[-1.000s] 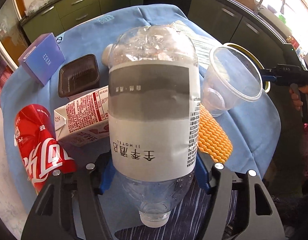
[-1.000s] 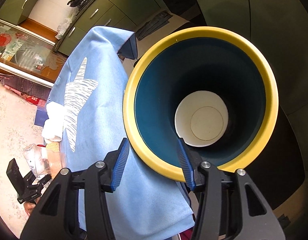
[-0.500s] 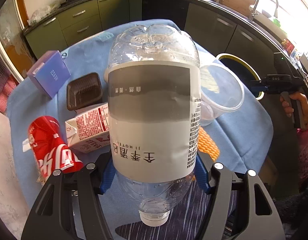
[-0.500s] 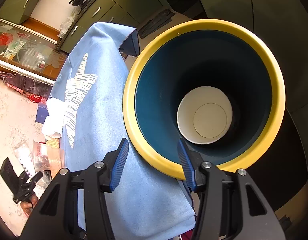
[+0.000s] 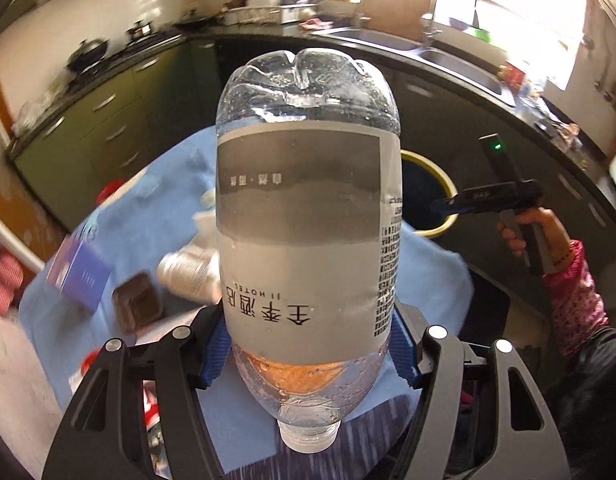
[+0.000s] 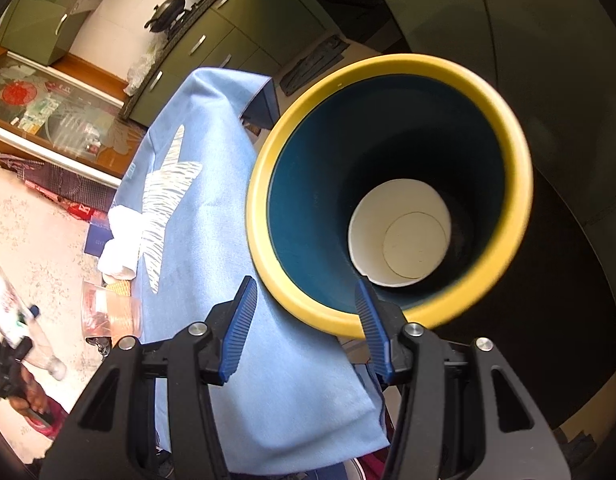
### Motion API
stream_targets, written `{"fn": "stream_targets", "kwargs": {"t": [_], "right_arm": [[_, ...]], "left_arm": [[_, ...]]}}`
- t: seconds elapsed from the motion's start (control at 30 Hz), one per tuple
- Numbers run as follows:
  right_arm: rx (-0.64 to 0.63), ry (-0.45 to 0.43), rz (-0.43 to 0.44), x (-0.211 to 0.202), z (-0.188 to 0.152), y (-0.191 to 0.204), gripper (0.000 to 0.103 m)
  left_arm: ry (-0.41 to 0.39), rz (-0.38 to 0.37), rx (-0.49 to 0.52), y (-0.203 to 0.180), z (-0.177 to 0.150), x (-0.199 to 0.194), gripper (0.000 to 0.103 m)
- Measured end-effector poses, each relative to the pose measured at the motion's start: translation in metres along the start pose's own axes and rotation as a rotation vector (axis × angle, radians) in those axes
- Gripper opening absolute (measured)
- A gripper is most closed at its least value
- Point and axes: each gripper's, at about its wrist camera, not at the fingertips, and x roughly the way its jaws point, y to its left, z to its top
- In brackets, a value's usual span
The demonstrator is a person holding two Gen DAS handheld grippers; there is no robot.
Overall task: Collect trash
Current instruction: 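Carry the bottle over the bin and open the left tool, then grasp the clear plastic cup with the right tool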
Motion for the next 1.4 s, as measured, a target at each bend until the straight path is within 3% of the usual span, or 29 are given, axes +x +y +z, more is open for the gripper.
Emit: {"fn": "stream_targets", "kwargs": {"t": [0.2,0.47,0.57,0.83,0.93,1.03,1.17,1.27,1.4], "right_arm": [[0.046,-0.052,0.002,-0.025,-0.011,-0.023,0.05],[0.103,-0.129,0.0,-0.058,-0.029,-0.049,0.051],[0.124,-0.135,0.004,-0.064,-0.034,-0.058,0.051],[0.162,-0.137,0.01,-0.064,-0.043,-0.074,0.052],[0.171,-0.133,0.019,-0.063,-0.046,-0.077,0.052],[0.172,-0.134,0.027,-0.064,-0.049,-0.079,0.053],[0.172,-0.136,0.036,-0.064,-0.051,-0.083,0.054],[0.168,-0.134,0.046,-0.061,-0.052,-0.083,0.056],[0.146,-0.13,0.054,-0.058,-0.052,-0.074,0.056]], "left_arm": [[0.045,-0.106,0.153,-0.06,0.066,0.028,0.065],[0.157,-0.206,0.271,-0.128,0.134,0.127,0.065],[0.227,-0.195,0.294,-0.143,0.146,0.172,0.065],[0.579,-0.107,0.273,-0.161,0.152,0.287,0.066],[0.636,-0.062,0.254,-0.162,0.155,0.307,0.071],[0.614,-0.046,0.259,-0.162,0.164,0.302,0.082],[0.557,-0.079,0.235,-0.148,0.171,0.266,0.082],[0.49,-0.131,0.191,-0.132,0.172,0.225,0.082],[0.323,-0.186,0.129,-0.105,0.162,0.147,0.083]]}}
